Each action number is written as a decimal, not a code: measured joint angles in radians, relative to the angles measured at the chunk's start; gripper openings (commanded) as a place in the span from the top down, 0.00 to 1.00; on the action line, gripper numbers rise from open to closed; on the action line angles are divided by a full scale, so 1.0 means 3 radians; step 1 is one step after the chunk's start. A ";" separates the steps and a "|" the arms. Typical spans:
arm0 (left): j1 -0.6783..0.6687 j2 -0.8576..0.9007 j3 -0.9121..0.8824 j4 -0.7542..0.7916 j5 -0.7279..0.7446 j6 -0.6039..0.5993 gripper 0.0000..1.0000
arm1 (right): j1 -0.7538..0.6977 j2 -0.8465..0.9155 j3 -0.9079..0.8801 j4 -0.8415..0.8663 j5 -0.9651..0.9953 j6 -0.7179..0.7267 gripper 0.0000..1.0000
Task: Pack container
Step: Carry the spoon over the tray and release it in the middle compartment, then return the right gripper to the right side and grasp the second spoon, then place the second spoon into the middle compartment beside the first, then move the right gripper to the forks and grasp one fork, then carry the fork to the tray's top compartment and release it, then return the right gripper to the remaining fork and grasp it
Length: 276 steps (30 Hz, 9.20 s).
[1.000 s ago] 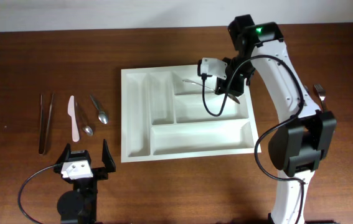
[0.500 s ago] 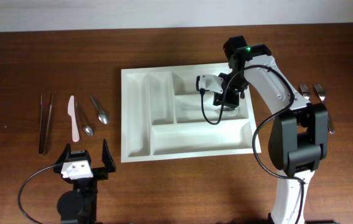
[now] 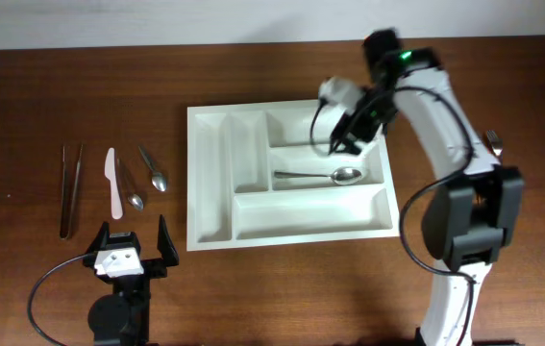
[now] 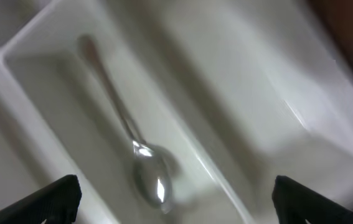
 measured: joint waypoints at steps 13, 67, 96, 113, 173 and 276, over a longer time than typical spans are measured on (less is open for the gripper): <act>0.0000 0.0000 0.0000 0.0000 0.0000 0.0000 0.01 | -0.1045 -0.0018 0.0206 -0.0421 0.0066 0.0610 0.01; 0.0000 0.0000 0.0000 0.0000 0.0000 0.0000 0.01 | -0.1460 -0.0024 -0.0889 0.0786 0.0554 0.1194 0.96; 0.0000 0.0001 0.0000 0.0000 0.0000 0.0000 0.01 | 0.0369 -0.0024 -0.0123 -0.0346 0.0022 -0.1209 0.96; 0.0000 0.0000 0.0000 0.0000 0.0000 0.0000 0.01 | 0.0369 -0.0020 -0.0806 0.0242 0.0023 -0.1417 0.01; 0.0000 0.0000 0.0000 0.0000 0.0000 0.0000 0.01 | -0.1840 -0.0019 -0.1643 0.1803 0.0706 0.1102 0.36; 0.0000 0.0000 0.0000 0.0000 0.0000 0.0000 0.01 | -0.1596 0.0350 0.0542 0.0205 0.0838 0.0899 0.15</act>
